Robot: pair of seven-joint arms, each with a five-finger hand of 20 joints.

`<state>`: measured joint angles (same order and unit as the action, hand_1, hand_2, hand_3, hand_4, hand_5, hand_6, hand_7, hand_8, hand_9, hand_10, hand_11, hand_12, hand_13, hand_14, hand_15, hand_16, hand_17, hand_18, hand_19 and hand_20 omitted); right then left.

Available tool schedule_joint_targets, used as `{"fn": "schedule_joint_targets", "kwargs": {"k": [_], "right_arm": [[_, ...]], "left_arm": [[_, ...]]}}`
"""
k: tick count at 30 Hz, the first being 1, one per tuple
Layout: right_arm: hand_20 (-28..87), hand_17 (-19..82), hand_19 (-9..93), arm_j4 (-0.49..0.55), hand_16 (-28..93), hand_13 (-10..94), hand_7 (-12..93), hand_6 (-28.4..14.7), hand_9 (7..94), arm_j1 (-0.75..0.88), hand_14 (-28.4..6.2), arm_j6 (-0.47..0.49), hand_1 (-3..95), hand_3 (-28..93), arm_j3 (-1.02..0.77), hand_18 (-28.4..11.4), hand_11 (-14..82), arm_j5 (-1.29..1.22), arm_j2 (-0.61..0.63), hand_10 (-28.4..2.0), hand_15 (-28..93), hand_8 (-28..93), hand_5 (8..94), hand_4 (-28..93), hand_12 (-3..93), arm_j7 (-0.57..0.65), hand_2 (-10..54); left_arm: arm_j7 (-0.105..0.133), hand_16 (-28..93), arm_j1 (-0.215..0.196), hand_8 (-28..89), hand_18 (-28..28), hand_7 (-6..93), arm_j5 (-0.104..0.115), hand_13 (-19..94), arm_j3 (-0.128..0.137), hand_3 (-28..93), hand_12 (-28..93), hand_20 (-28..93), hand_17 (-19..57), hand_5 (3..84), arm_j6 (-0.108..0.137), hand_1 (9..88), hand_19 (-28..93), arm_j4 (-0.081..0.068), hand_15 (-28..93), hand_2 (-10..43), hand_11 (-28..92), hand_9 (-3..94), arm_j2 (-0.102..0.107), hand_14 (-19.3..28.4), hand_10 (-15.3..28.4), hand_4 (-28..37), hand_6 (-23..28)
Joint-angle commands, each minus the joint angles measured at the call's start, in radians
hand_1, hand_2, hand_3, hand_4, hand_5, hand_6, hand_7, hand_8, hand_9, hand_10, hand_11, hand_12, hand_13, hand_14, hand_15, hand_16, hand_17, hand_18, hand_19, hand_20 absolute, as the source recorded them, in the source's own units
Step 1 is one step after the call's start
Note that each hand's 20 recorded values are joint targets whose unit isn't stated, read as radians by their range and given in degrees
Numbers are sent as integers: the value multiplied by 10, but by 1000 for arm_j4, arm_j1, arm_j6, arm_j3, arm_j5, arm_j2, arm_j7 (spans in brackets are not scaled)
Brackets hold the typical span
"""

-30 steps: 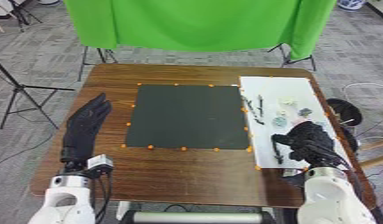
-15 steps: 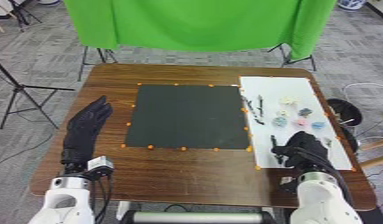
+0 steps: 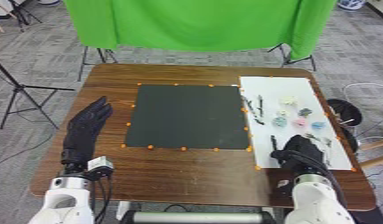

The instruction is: Arrange flowers

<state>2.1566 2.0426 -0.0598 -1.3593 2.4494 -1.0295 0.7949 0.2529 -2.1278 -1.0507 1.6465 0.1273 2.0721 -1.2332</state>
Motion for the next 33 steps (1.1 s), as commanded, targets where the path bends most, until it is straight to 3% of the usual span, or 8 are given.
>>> {"fn": "schedule_joint_targets", "kwargs": {"k": [1,7,17,33], "right_arm": [[284,706,900,-29,268,937,212,-43,875,2,-20,12,456,637,36,-64,326,12,-15,-129,509,157,743,-162,291,13,-95],[294,736,878,-28,231,937,196,-40,911,4,-13,23,562,534,39,-52,258,-21,-22,-107,541,238,767,-67,402,21,-95],[312,760,852,-38,207,937,214,-36,934,6,-7,12,594,598,34,-44,234,-103,-32,-91,564,253,780,-34,429,29,-95],[457,772,820,-40,210,937,303,-39,921,-21,2,-117,581,620,89,-44,282,51,70,-107,603,246,768,52,466,-44,-95]], "left_arm": [[-7,-3,-13,-63,85,99,4,319,1,698,108,168,77,433,-10,250,19,6,86,-82,143,394,-3,137,123,-239,30],[-9,-3,-10,-63,85,98,4,318,3,698,108,168,77,433,-11,251,19,5,85,-82,142,393,-2,137,122,-237,30],[-10,-3,-13,-62,85,97,6,318,5,696,108,168,76,432,-10,252,19,6,85,-82,141,393,-6,137,123,-235,30],[-8,-3,-5,-62,85,97,7,319,9,698,109,167,76,431,-7,255,19,4,86,-84,143,392,-3,137,123,-232,30]]}}
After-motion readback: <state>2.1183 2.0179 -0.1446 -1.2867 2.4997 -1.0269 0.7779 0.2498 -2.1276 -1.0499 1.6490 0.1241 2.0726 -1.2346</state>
